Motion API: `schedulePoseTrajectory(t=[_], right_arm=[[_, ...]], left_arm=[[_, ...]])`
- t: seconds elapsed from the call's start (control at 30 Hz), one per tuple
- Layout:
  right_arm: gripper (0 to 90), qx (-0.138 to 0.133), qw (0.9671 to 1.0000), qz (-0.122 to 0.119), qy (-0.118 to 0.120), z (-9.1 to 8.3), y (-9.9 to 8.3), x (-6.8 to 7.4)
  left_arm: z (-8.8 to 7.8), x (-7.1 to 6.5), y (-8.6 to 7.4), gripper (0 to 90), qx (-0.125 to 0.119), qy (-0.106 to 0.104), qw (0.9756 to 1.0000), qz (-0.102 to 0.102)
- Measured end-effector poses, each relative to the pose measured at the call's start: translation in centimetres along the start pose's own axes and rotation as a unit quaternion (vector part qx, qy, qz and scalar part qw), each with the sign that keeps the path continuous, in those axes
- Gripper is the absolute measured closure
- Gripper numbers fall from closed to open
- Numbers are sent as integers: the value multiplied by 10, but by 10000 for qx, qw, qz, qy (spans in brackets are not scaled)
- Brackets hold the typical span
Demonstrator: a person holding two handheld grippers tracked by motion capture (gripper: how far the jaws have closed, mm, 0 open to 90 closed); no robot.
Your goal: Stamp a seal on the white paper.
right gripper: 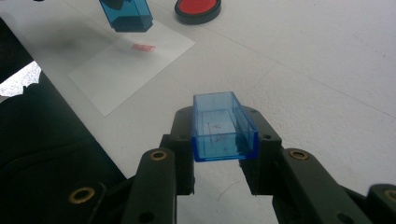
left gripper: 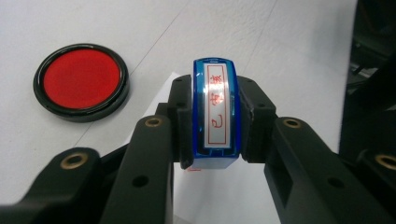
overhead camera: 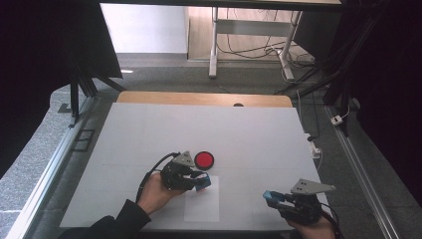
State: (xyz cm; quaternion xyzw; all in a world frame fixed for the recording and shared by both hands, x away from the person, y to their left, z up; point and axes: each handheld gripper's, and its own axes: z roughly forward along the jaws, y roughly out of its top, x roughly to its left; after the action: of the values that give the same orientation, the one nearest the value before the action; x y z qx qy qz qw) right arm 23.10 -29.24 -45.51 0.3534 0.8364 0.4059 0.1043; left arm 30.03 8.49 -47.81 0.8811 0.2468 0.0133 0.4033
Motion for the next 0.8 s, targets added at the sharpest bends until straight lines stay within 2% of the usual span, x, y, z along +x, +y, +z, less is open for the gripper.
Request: schedulePoseTrajectory(t=[0.17,0.37,0.5,0.8], right_arm=[[685,1,10000,3,-1,0,0,0],[685,2,10000,8,3,0,0,0],[685,6,10000,9,8,0,0,0],[686,-9,10000,20,83,1,0,-1]], left_arm=[[-7,1,1,701,-183,-127,9997,-84],[-18,1,3,701,-331,-194,9992,-74],[-26,1,5,701,-414,-192,9990,2],[-45,2,6,701,-726,-276,9970,-10]])
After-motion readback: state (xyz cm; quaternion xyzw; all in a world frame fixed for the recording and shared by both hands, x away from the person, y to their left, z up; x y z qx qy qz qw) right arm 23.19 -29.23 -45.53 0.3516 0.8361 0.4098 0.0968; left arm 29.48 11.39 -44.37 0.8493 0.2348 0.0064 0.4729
